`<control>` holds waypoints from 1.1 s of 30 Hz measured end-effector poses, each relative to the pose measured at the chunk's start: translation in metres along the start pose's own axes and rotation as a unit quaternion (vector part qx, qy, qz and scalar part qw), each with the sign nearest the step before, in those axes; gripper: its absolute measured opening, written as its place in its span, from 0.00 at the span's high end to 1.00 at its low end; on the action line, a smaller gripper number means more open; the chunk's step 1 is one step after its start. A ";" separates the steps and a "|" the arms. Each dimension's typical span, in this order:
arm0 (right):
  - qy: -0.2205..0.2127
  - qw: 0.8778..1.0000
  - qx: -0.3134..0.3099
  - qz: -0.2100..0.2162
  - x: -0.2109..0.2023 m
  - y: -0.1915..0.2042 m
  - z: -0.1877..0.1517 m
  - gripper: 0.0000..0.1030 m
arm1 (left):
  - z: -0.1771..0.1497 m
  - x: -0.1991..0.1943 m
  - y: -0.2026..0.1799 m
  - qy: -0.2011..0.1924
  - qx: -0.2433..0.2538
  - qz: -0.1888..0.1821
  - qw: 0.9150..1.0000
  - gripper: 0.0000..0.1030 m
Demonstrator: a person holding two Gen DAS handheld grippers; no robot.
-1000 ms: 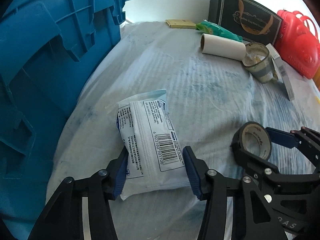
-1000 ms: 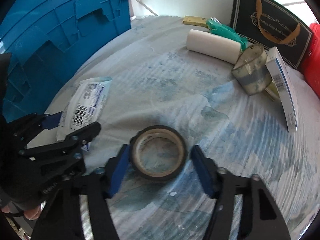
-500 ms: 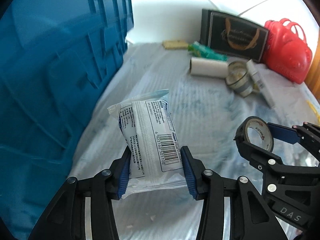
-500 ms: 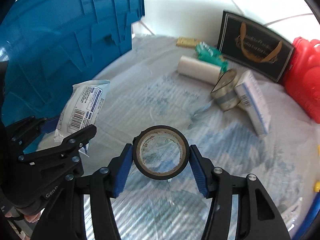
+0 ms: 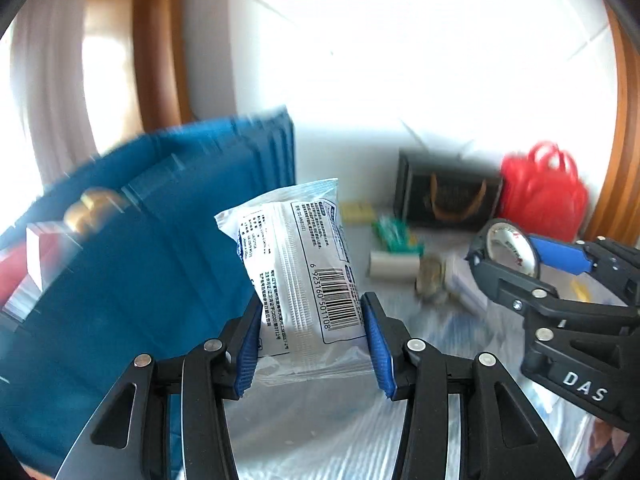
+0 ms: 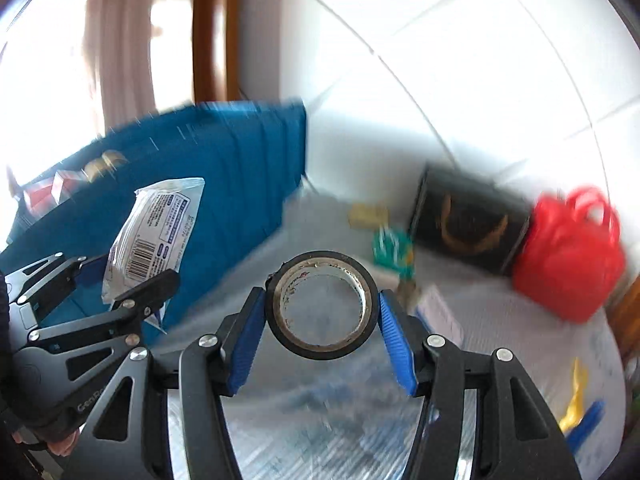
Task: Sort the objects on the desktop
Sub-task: 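Lift the gauze pack and tape roll and carry them over the crate, then open both tools to drop the gauze pack and tape roll into the crate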
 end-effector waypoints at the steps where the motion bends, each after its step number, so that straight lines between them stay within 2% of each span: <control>1: -0.015 1.000 -0.007 0.005 -0.009 0.008 0.013 0.46 | 0.010 -0.011 0.005 -0.011 -0.002 0.004 1.000 0.55; 6: -0.076 0.996 -0.034 0.041 -0.040 0.054 0.064 0.46 | 0.046 -0.061 0.049 -0.063 -0.017 0.043 0.997 0.55; 13: -0.114 0.984 -0.064 0.118 -0.041 0.145 0.107 0.46 | 0.064 -0.097 0.144 -0.083 -0.054 0.123 0.987 0.55; 15: -0.113 0.981 -0.070 0.139 -0.035 0.171 0.115 0.46 | 0.063 -0.102 0.174 -0.082 -0.061 0.148 0.984 0.55; 19: -0.100 0.976 -0.085 0.171 -0.016 0.223 0.123 0.46 | 0.051 -0.093 0.235 -0.055 -0.079 0.180 0.979 0.55; 22: -0.083 0.975 -0.093 0.184 0.004 0.254 0.122 0.46 | 0.039 -0.077 0.269 -0.031 -0.098 0.185 0.977 0.55; 26: -0.063 0.976 -0.101 0.185 0.027 0.281 0.118 0.46 | 0.028 -0.061 0.296 -0.014 -0.111 0.187 0.976 0.55; 33: -0.054 0.977 -0.110 0.172 0.041 0.298 0.121 0.46 | 0.021 -0.054 0.304 -0.008 -0.114 0.174 0.978 0.54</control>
Point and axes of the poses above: each gripper's, at about its wrist camera, not at the fingertips, and x roughly the way its jaws point, y to its left, z to its top, the point moved 4 cm from there along x, roughly the way its jaws point, and after that the axes turned 5 degrees about -y, right-handed, at the moved point
